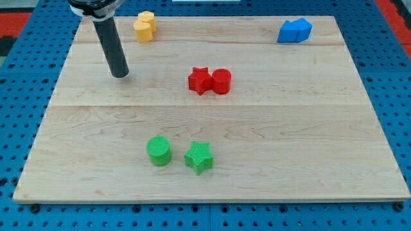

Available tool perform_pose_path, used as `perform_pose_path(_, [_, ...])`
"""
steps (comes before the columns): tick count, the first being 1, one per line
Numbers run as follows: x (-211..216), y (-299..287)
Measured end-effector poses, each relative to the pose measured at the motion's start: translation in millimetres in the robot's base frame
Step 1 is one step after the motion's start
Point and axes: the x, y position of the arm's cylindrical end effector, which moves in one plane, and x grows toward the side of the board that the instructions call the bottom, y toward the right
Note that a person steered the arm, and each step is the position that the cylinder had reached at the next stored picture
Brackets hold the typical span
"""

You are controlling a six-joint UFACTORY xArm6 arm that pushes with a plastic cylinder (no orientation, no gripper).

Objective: Move your arm towards the blue cube

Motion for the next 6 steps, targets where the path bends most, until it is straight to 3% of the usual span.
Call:
perform_pose_path(1, [-33,63])
perform_pose_path(3, [-34,207])
perform_pose_path(5, [-52,390])
perform_pose_path(6, [-97,463])
